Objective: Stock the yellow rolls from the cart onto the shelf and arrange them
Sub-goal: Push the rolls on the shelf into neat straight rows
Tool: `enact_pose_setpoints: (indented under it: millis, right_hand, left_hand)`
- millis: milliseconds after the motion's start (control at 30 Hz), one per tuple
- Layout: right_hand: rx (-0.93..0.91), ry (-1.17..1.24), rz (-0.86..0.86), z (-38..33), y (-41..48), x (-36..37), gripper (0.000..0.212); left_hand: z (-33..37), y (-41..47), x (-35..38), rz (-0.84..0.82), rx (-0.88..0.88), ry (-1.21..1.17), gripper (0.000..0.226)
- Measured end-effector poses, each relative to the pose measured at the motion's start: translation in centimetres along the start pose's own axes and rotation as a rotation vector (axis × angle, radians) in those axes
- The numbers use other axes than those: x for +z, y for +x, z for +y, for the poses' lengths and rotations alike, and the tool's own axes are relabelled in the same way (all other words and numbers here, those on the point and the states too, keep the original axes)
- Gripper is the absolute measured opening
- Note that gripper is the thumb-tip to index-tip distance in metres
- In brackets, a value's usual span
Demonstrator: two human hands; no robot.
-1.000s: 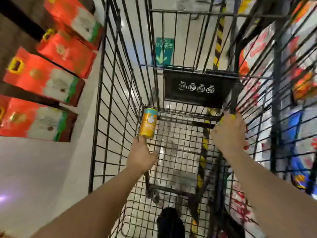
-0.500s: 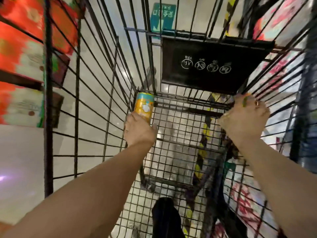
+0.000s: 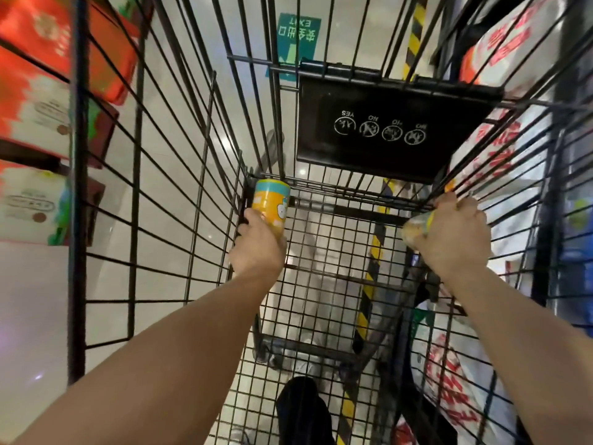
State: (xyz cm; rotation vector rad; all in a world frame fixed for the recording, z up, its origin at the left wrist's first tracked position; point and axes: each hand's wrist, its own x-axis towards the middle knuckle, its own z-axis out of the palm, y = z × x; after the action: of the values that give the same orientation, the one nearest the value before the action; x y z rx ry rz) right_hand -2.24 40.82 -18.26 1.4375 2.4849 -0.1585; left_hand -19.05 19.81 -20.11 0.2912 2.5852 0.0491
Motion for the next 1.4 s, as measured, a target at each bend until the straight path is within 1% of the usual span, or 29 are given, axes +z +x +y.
enact_pose_setpoints:
  millis: [67, 167, 333, 400, 467, 567, 667, 733, 800, 833, 900, 967, 1000, 1033, 1133, 1167, 1233, 1267, 1333, 1367, 1400]
  right_hand:
    - [-0.021, -0.035, -0.04, 0.3, -0.3, -0.3, 0.076]
    - [-0.001, -0.012, -0.095, 0.3, -1.4, -0.9, 0.077]
    - [0.091, 0.207, -0.157, -0.7, -4.6, -2.6, 0.075]
    - [0.131, 0.335, -0.188, -1.0, -6.2, -3.0, 0.07]
    - [0.211, 0.497, -0.211, -1.3, -8.1, -3.4, 0.069]
    - [0.413, 0.789, -0.255, -1.6, -11.5, -4.2, 0.064]
    - [0.617, 1.159, -0.404, -2.1, -15.4, -4.9, 0.062]
    - [0.711, 1.383, -0.456, -2.4, -18.0, -5.5, 0.063]
    - [0.759, 1.594, -0.471, -2.6, -20.8, -7.2, 0.046]
    - [0.755, 1.674, -0.482, -2.7, -22.3, -8.4, 0.037]
    - [0.714, 1.792, -0.507, -2.5, -25.3, -10.6, 0.027]
    - [0.642, 1.887, -0.519, -2.3, -28.3, -12.8, 0.024]
    - [0.59, 1.91, -0.531, -2.3, -29.8, -13.9, 0.025]
    - [0.537, 1.929, -0.534, -2.3, -31.3, -15.0, 0.031]
    - [0.351, 1.939, -0.522, -2.5, -35.7, -18.0, 0.067]
    - [0.302, 1.939, -0.515, -2.5, -37.2, -19.1, 0.07]
    - [0.242, 1.993, -0.492, -2.4, -40.2, -21.0, 0.062]
    - [0.211, 2.027, -0.482, -2.5, -41.7, -22.1, 0.067]
    - [0.11, 2.065, -0.449, -2.7, -44.7, -24.1, 0.092]
    - [0.058, 2.058, -0.43, -2.7, -46.1, -24.9, 0.098]
    - [0.023, 2.053, -0.407, -2.8, -47.6, -25.7, 0.099]
  left_hand:
    - [0.0, -0.3, -0.5, -0.004, -0.004, -0.073, 0.071]
    - [-0.2, -1.3, -1.7, 0.051, 0.024, -0.147, 0.068]
    - [-0.6, -4.1, -4.2, 0.058, 0.08, -0.326, 0.058]
    - [-1.2, -5.5, -5.1, 0.075, 0.126, -0.42, 0.054]
    - [-1.7, -7.2, -6.0, 0.071, 0.134, -0.523, 0.048]
    - [-2.5, -10.0, -7.6, 0.062, 0.151, -0.679, 0.043]
    - [-3.5, -13.0, -9.3, 0.052, 0.207, -0.768, 0.047]
    - [-4.2, -14.9, -10.7, 0.058, 0.266, -0.788, 0.05]
    - [-5.1, -17.1, -12.7, 0.055, 0.313, -0.798, 0.055]
    - [-5.7, -18.1, -13.6, 0.043, 0.327, -0.815, 0.059]
    - [-7.1, -20.3, -15.6, 0.018, 0.362, -0.855, 0.066]
    - [-8.5, -22.4, -17.7, 0.006, 0.402, -0.883, 0.071]
    - [-9.1, -23.5, -18.8, -0.003, 0.414, -0.9, 0.073]
    - [-9.7, -24.5, -19.8, -0.015, 0.429, -0.926, 0.074]
    - [-11.3, -27.9, -22.8, -0.067, 0.476, -1.058, 0.07]
    - [-11.8, -29.1, -23.7, -0.094, 0.484, -1.103, 0.067]
    - [-12.9, -31.5, -25.5, -0.164, 0.51, -1.194, 0.055]
    - [-13.4, -32.7, -26.4, -0.201, 0.525, -1.239, 0.047]
    - [-14.4, -35.0, -28.0, -0.276, 0.547, -1.319, 0.033]
    - [-14.9, -36.2, -28.8, -0.311, 0.564, -1.34, 0.028]
    - [-15.4, -37.4, -29.5, -0.346, 0.585, -1.346, 0.025]
